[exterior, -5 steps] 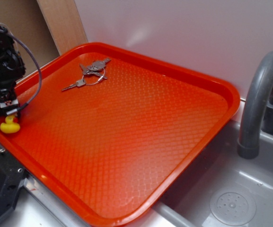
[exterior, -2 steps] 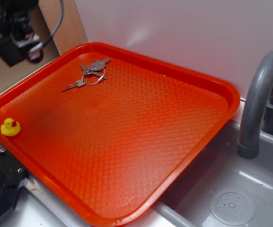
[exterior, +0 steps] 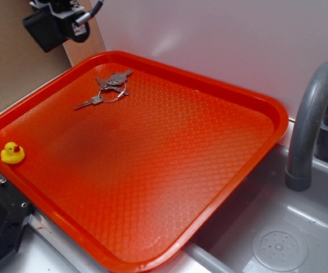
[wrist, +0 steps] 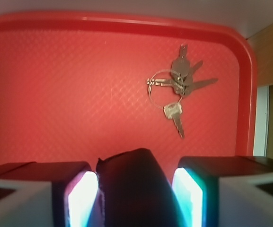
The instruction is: Grab the black box.
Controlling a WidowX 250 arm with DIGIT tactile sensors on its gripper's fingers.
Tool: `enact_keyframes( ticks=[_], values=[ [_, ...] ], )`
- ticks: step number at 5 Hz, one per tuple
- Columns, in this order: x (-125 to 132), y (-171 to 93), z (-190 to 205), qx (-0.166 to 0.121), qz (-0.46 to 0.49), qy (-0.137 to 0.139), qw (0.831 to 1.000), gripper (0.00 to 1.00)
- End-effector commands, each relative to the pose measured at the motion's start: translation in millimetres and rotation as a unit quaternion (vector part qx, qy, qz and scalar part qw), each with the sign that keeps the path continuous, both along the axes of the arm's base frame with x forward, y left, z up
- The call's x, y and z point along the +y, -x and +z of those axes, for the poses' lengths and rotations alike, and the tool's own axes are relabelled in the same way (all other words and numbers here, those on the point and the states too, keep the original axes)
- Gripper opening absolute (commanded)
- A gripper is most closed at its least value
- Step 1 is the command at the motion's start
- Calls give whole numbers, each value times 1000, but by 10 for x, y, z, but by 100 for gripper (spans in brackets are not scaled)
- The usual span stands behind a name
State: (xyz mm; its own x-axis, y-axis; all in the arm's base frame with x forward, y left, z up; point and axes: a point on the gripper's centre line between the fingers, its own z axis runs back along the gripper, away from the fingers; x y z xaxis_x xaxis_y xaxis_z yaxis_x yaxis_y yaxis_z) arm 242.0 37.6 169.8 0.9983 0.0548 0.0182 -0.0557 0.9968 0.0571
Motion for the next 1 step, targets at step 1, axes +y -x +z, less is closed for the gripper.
enact_keyframes(
  ticks=[1],
  values=[
    [68, -260, -90, -48, 12, 9, 999, 0]
  ],
)
